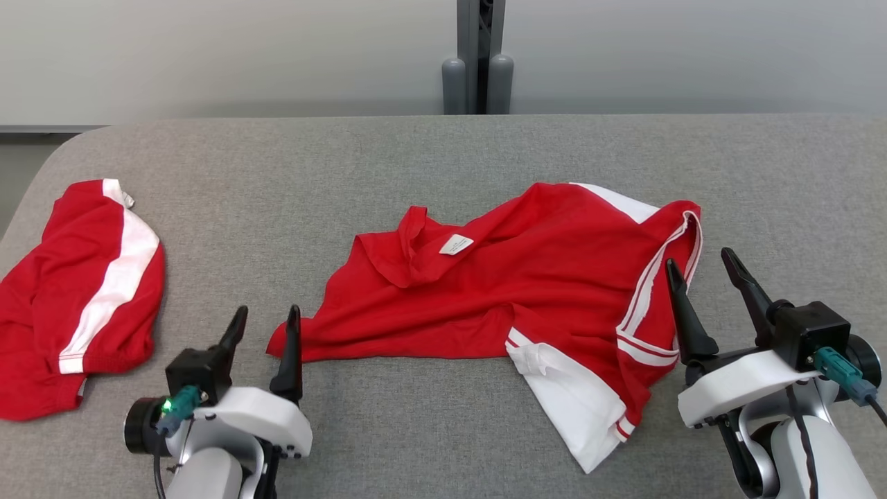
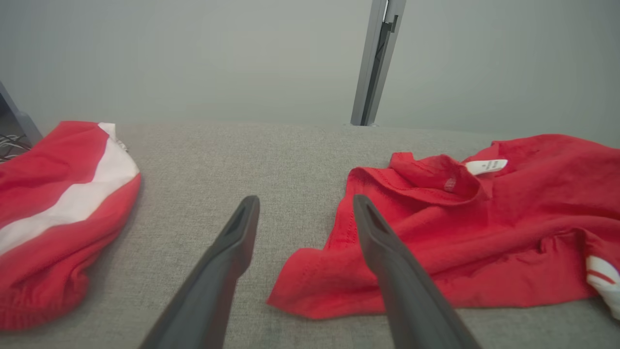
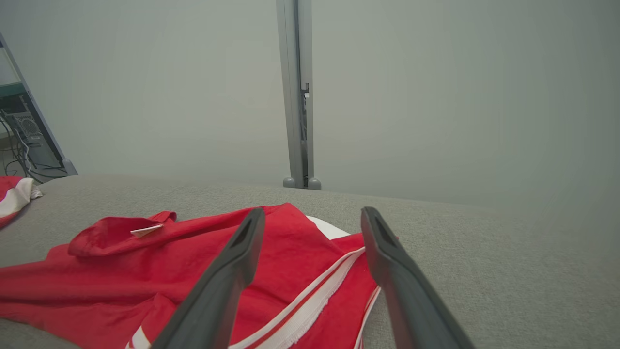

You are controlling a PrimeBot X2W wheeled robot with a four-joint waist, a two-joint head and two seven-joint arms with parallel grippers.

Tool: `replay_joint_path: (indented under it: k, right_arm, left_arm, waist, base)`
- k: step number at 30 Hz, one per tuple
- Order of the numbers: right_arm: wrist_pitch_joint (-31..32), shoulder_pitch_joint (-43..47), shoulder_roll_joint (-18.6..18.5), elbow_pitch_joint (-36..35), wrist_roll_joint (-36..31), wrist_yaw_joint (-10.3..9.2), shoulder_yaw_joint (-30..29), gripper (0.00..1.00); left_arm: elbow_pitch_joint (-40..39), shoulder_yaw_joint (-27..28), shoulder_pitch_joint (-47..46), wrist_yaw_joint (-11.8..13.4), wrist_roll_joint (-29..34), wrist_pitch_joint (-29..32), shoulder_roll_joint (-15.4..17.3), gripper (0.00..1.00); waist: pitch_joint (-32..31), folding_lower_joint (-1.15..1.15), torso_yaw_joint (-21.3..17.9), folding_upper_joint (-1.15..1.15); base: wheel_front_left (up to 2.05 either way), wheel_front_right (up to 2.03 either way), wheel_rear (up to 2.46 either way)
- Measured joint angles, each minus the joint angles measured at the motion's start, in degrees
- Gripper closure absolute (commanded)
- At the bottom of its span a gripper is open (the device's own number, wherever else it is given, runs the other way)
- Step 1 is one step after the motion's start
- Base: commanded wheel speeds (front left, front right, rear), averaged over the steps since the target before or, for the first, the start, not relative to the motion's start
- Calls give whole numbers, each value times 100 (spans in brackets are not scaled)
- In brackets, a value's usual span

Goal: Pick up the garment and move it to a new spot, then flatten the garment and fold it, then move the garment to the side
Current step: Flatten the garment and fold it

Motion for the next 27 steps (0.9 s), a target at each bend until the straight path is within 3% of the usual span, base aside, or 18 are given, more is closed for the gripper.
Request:
replay_joint_path:
  k: [11, 18, 27]
  right_arm:
    - [-12, 143, 1, -225, 230, 0, 260, 0]
    - [288, 319, -263, -259, 761, 1, 1421, 0]
    - [724, 320, -749, -236, 1347, 0, 2256, 0]
  left_arm:
    - [-1519, 492, 30, -41, 48, -15, -153, 0]
    - [-1764, 452, 313, -123, 57, -14, -179, 0]
    - [-1716, 219, 328, -88, -135, -14, -185, 0]
  waist:
    - [36, 0, -227, 0]
    - [76, 0, -309, 0]
    - [127, 0, -264, 0]
  base:
    - [0, 0, 0]
    - [0, 0, 0]
    - [0, 0, 0]
